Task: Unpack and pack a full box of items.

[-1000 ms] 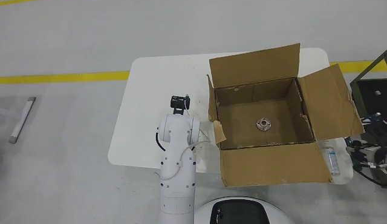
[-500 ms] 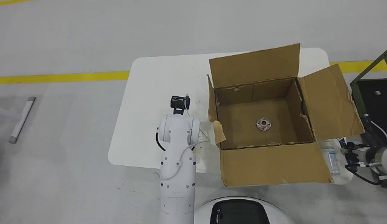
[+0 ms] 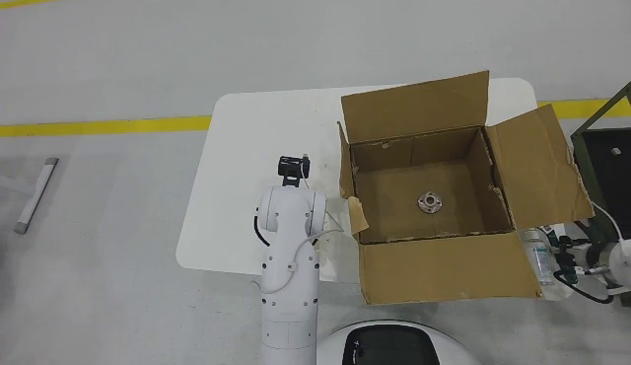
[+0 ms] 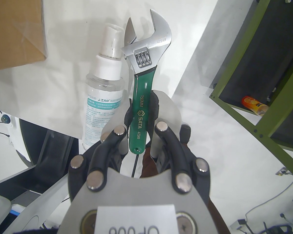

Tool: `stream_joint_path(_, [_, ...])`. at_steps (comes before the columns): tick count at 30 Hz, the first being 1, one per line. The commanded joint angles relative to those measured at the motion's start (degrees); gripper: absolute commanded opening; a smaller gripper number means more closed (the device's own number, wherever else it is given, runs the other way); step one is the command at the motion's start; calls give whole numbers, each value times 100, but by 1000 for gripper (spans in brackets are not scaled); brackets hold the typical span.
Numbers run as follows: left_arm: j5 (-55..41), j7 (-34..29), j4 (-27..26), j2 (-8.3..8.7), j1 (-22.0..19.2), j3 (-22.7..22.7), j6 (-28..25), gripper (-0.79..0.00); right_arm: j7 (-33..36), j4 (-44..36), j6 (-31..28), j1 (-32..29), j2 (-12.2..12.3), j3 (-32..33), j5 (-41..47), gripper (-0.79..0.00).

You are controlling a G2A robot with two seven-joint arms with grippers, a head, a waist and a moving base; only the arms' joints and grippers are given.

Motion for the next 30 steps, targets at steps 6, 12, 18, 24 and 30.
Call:
stream_joint_path(6, [0,0,0,0,0,0,0,0,-32,68,32,52,36,-65,-44,-600])
stream_joint_path(12, [0,0,0,0,0,0,0,0,-45,118,54,95,63,-138,-34,-557])
stream_joint_path(18, [0,0,0,0,0,0,0,0,-67,143,78,133,91,-151,1,-560])
stream_joint_path(24, [0,0,0,0,0,0,0,0,-163,43,349,156,131,378,334,-579])
stream_joint_path(30, [0,0,0,0,0,0,0,0,-1191,214,855,65,98,1663,1771,-785])
